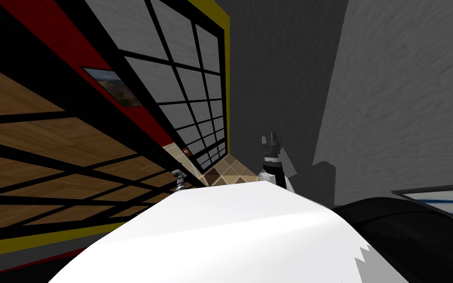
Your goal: Pull the door open
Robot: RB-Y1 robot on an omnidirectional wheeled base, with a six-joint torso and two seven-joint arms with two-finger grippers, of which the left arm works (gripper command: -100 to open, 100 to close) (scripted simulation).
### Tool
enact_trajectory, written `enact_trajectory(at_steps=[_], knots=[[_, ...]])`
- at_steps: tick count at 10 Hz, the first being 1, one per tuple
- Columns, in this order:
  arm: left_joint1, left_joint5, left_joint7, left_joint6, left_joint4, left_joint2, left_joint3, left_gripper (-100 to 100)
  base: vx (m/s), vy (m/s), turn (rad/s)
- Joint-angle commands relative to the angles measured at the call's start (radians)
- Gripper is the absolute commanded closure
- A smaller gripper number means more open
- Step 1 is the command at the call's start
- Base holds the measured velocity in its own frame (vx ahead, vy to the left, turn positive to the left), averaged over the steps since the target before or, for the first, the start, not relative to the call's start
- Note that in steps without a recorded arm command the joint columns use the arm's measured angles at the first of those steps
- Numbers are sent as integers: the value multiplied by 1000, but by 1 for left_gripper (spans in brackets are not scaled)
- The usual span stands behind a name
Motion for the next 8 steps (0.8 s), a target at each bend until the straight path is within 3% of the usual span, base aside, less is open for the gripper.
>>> enact_trajectory(at_steps=[1, 4, 5, 6, 8], knots=[[-1, 16, 8, -9, 40, 42, 28, 100, 0, -2, -15], [-1, 16, 8, -9, 40, 42, 28, 100, -1, -8, 17], [-11, 16, 8, -21, 90, 42, 28, 100, -3, 4, -16], [12, 9, 39, -7, -7, -2, -6, 100, -20, -15, -98], [11, 21, 86, -7, -8, 2, -15, 100, -43, -5, -80]])
